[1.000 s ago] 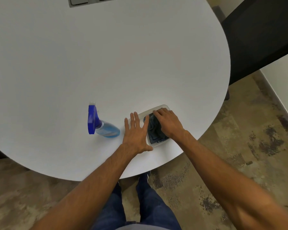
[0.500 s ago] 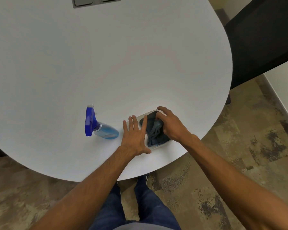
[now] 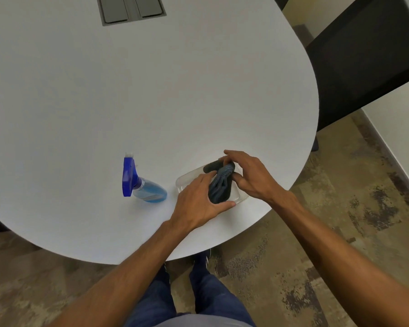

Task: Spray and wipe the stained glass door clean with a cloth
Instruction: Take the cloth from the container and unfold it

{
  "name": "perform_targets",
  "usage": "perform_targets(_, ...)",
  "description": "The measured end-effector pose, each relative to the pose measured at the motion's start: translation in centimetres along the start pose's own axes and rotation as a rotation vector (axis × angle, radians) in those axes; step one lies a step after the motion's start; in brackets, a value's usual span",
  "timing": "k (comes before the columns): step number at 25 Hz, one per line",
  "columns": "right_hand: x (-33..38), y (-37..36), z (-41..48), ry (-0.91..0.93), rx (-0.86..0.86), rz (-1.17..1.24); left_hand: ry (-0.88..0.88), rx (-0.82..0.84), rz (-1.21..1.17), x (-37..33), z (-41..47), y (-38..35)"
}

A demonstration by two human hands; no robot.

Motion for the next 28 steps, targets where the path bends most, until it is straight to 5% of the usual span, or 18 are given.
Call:
perform_targets(13,5.2,7.5,0.0,-0.010,-0.252,0.167,-0.003,-0.360,-0.016,-5.2,-3.2,10.9)
perform_targets(19,12.6,7.9,-3.8,0.236,-0.534,-0.424,-0.086,-0.382,0.092,-8.6,-5.8,13.4)
perform_targets(28,20.1,6.9,-5.1,0.443,-0.628,-0.429,-0.201,-0.400,0.000,-9.8,-11.4,17.5)
Point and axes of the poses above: each hand's wrist, its own z-axis towards the middle knuckle, its own y-axis out of the back of the hand, x = y × z, the point moved 10 cm from there along z, towards the middle knuckle, and after that the axes turned 6 degrees about y, right-handed, at the moved point
